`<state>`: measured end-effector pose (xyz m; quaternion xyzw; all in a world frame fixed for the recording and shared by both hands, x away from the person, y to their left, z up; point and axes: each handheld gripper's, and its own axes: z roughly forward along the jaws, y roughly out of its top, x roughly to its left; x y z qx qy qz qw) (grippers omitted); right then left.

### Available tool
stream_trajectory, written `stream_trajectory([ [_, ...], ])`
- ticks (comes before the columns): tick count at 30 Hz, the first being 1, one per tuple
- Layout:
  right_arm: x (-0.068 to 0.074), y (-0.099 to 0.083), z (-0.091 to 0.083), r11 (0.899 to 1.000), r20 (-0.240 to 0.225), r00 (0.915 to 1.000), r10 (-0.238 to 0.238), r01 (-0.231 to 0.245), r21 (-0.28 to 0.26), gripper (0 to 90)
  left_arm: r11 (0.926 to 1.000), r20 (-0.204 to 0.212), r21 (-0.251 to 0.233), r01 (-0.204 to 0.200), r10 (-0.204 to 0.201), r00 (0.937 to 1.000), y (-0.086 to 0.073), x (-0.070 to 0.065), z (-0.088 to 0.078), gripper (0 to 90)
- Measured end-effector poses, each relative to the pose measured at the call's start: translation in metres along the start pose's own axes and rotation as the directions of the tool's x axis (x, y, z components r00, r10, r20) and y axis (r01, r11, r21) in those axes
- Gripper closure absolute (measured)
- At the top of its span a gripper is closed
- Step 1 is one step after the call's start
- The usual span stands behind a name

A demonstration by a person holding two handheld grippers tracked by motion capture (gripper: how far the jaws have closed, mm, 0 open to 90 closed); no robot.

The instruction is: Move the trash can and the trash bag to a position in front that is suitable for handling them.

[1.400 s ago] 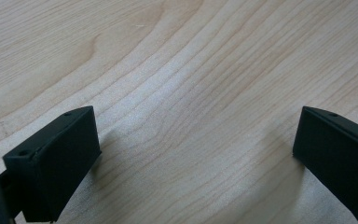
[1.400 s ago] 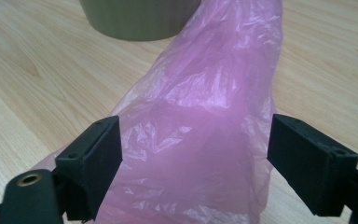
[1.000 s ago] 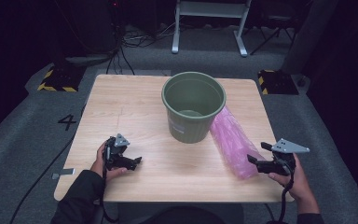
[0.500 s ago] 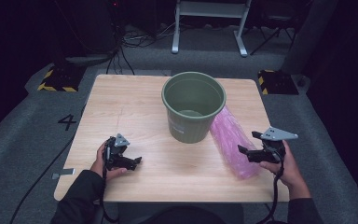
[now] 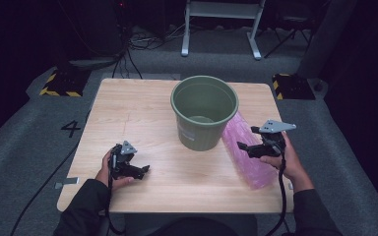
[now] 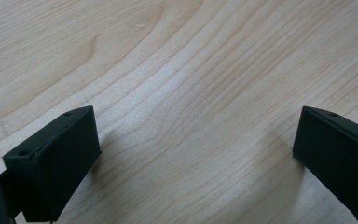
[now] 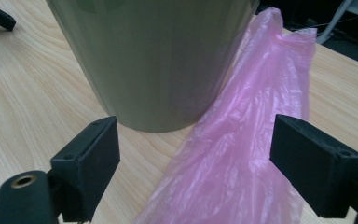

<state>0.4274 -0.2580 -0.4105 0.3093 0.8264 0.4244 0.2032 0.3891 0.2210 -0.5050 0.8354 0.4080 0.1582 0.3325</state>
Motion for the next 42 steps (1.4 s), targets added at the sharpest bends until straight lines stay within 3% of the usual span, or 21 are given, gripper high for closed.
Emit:
stream_trajectory([
  [10,0.001,0.006,0.028,1.0,-0.007,0.9998,-0.019,0.02,0.015,16.9,1.0,0.002,0.001,0.001,-0.001,1.0,0.0,0.0,0.0,0.3],
  [35,0.01,0.021,0.059,0.996,-0.092,0.9929,-0.075,0.079,0.048,15.9,1.0,0.002,0.001,0.001,-0.001,1.0,0.0,0.0,0.0,0.3],
  [42,0.011,0.022,0.065,0.994,-0.086,0.9926,-0.085,0.09,0.059,16.0,1.0,0.002,0.001,0.0,0.0,1.0,0.0,0.0,0.0,0.3],
])
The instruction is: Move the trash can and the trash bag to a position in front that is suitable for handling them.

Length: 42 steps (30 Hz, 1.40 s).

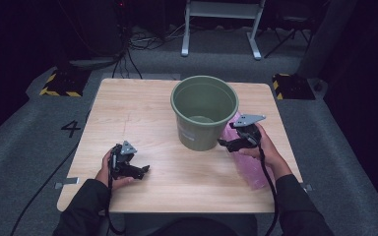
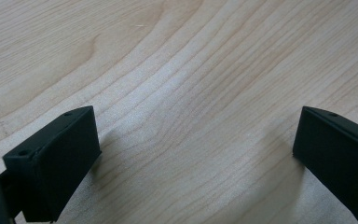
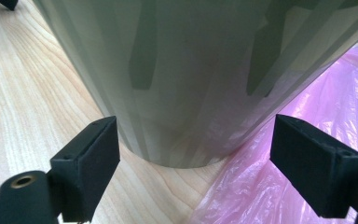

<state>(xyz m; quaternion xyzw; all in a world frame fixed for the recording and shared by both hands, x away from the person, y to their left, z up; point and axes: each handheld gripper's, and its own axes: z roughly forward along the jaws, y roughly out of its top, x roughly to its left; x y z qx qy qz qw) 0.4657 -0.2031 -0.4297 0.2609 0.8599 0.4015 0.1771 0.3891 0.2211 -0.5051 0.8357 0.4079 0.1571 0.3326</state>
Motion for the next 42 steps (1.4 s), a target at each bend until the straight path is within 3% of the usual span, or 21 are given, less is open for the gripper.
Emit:
stream_trajectory([
  [13,-0.001,0.001,0.012,1.0,0.008,1.0,0.0,0.0,0.012,15.5,1.0,0.0,0.0,0.001,-0.001,1.0,0.0,0.0,0.0,0.3],
  [21,0.001,0.002,0.018,0.999,0.029,0.9992,-0.028,0.027,0.026,15.5,1.0,0.0,-0.001,-0.002,0.002,1.0,0.0,0.0,0.0,0.3],
  [42,0.014,0.014,0.033,1.0,0.001,0.9996,-0.027,0.027,0.003,15.7,1.0,0.0,-0.001,-0.002,0.002,1.0,0.0,0.0,0.0,0.3],
])
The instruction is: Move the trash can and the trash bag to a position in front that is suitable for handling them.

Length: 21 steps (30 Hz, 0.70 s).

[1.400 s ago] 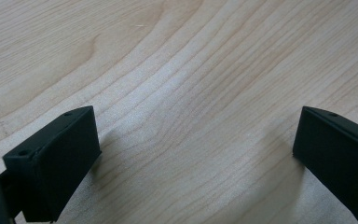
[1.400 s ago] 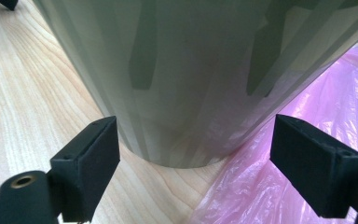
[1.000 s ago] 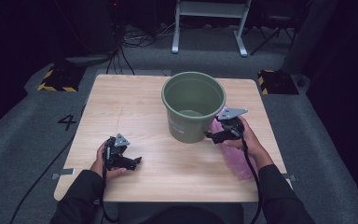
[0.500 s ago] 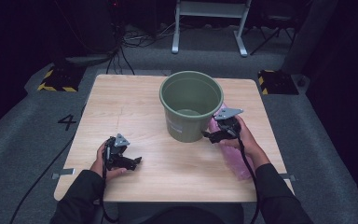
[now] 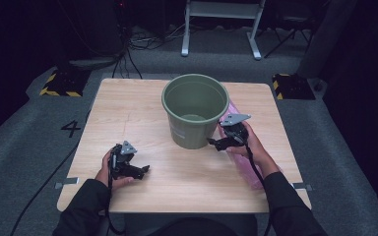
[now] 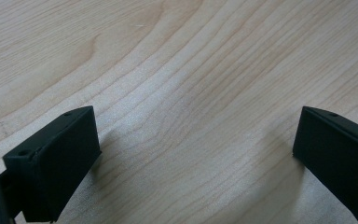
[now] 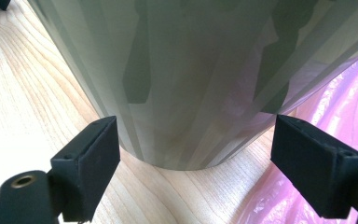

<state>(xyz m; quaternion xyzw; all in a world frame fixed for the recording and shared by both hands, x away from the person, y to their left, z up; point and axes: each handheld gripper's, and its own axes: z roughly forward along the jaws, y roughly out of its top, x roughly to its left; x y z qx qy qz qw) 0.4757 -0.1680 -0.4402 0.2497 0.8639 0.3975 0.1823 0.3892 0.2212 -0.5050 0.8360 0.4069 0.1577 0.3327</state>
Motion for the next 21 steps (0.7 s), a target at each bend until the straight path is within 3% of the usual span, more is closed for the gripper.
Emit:
stream_trajectory([
  [7,0.0,-0.001,-0.005,1.0,-0.013,0.9998,0.014,-0.014,-0.012,17.4,1.0,0.0,0.0,0.0,0.0,1.0,0.0,0.0,0.0,0.3],
  [12,-0.003,-0.005,-0.02,1.0,0.016,0.9997,0.017,-0.017,-0.022,19.1,1.0,0.0,0.0,0.0,0.0,1.0,0.0,0.0,0.0,0.3],
  [13,-0.006,-0.008,-0.03,1.0,0.052,0.9986,0.014,-0.014,-0.014,20.3,1.0,0.001,0.001,0.001,-0.001,1.0,0.0,0.0,0.0,0.3],
  [17,-0.012,-0.013,-0.042,1.0,0.092,0.9956,0.019,-0.019,-0.001,23.6,1.0,0.0,0.0,0.0,0.0,1.0,0.0,0.0,0.0,0.3],
  [19,-0.019,-0.019,-0.057,0.999,0.131,0.9909,0.03,-0.032,0.012,29.4,1.0,0.0,0.0,0.0,0.0,1.0,0.0,0.0,0.0,0.3],
  [21,-0.023,-0.023,-0.066,0.999,0.142,0.9893,0.033,-0.036,0.02,31.1,1.0,0.0,0.0,0.0,0.0,1.0,0.0,0.0,0.0,0.3],
])
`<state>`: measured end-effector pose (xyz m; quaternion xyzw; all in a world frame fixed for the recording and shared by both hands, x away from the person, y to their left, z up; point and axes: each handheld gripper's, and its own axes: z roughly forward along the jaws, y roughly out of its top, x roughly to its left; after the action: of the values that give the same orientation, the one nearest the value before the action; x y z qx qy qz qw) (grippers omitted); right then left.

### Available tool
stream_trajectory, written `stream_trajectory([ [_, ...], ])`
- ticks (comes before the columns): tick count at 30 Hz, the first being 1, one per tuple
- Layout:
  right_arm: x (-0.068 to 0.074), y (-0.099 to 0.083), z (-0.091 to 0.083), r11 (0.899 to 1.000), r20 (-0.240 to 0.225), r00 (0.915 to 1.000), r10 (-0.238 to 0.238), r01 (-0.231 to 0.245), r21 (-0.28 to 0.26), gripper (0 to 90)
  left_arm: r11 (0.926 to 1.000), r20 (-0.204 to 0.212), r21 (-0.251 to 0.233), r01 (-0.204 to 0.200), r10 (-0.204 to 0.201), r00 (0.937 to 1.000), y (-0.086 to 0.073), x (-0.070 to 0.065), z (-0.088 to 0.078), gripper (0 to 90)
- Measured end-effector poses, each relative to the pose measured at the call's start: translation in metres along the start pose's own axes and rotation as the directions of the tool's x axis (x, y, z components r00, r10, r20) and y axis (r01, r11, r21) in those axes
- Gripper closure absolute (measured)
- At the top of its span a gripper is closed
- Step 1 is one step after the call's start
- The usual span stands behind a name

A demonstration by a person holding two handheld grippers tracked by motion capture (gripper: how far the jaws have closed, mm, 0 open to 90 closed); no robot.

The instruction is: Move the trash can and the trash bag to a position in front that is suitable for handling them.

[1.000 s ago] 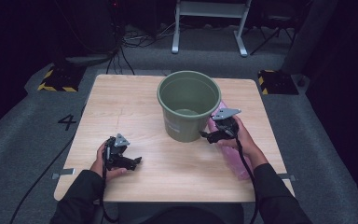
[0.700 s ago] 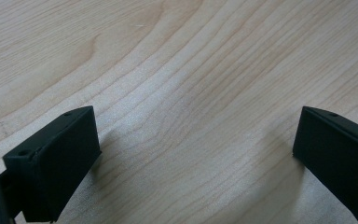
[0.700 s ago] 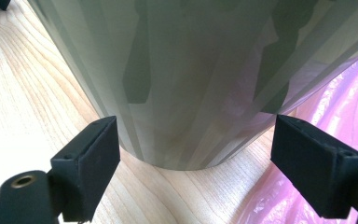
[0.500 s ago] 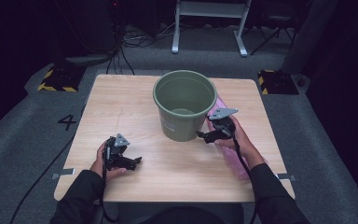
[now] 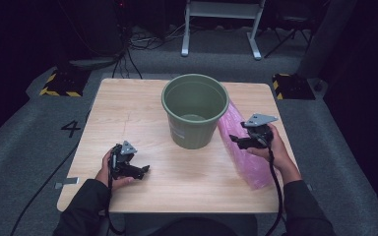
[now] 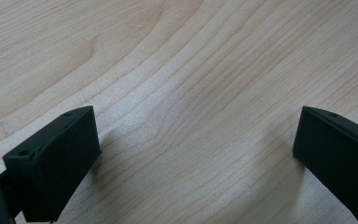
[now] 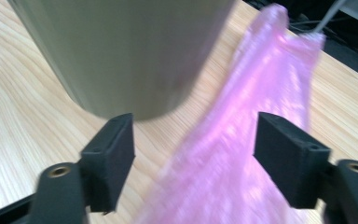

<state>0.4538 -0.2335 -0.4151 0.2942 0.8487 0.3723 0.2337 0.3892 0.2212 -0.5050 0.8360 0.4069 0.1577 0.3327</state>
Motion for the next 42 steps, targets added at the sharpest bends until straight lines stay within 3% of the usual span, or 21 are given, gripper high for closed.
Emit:
stream_trajectory([
  [4,-0.01,-0.01,-0.012,1.0,0.029,0.9996,-0.004,0.004,0.013,38.9,1.0,0.0,0.0,0.0,0.0,1.0,0.0,0.0,0.0,0.3],
  [5,-0.018,-0.019,-0.018,1.0,0.034,0.9994,0.01,-0.011,0.029,44.7,1.0,0.0,0.0,0.0,0.0,1.0,0.0,0.0,0.0,0.3],
  [10,-0.031,-0.037,-0.023,0.998,0.045,0.9987,0.026,-0.029,0.064,50.7,1.0,0.0,0.0,0.0,0.0,1.0,0.0,0.0,0.0,0.3],
  [12,-0.041,-0.052,-0.022,0.992,0.054,0.9973,0.05,-0.056,0.111,53.2,1.0,0.0,0.0,0.0,0.0,1.0,0.0,0.0,0.0,0.3],
  [18,-0.056,-0.08,-0.016,0.978,0.024,0.9947,0.1,-0.103,0.179,59.5,1.0,0.0,0.0,0.0,0.0,1.0,0.0,0.0,0.0,0.3],
  [19,-0.057,-0.088,-0.012,0.974,-0.005,0.9935,0.114,-0.111,0.196,62.8,1.0,0.0,0.0,0.0,0.0,1.0,0.0,0.0,0.0,0.3],
  [22,-0.055,-0.096,-0.006,0.972,-0.037,0.9933,0.11,-0.099,0.214,65.1,1.0,0.0,0.0,0.0,0.0,1.0,0.0,0.0,0.0,0.3],
  [25,-0.05,-0.099,-0.001,0.979,-0.091,0.9896,0.112,-0.094,0.184,68.1,1.0,0.0,0.0,0.0,0.0,1.0,0.0,0.0,0.0,0.3],
  [32,-0.041,-0.101,0.006,0.984,-0.165,0.9779,0.129,-0.105,0.144,70.9,1.0,0.0,0.0,0.0,0.0,1.0,0.0,0.0,0.0,0.3],
  [36,-0.026,-0.099,0.008,0.99,-0.201,0.9745,0.098,-0.075,0.123,71.0,1.0,0.0,0.0,0.0,0.0,1.0,0.0,0.0,0.0,0.3],
  [37,-0.016,-0.096,0.009,0.992,-0.215,0.9736,0.077,-0.053,0.116,71.2,1.0,0.0,0.0,0.0,0.0,1.0,0.0,0.0,0.0,0.3],
  [40,-0.008,-0.093,0.01,0.993,-0.22,0.9739,0.056,-0.031,0.116,71.8,1.0,0.0,0.001,0.002,-0.002,1.0,0.0,0.0,0.0,0.4],
  [42,0.007,-0.09,0.01,0.994,-0.243,0.9695,0.03,-0.003,0.111,72.8,1.0,-0.003,0.001,0.002,-0.002,1.0,0.0,-0.001,0.0,0.4],
])
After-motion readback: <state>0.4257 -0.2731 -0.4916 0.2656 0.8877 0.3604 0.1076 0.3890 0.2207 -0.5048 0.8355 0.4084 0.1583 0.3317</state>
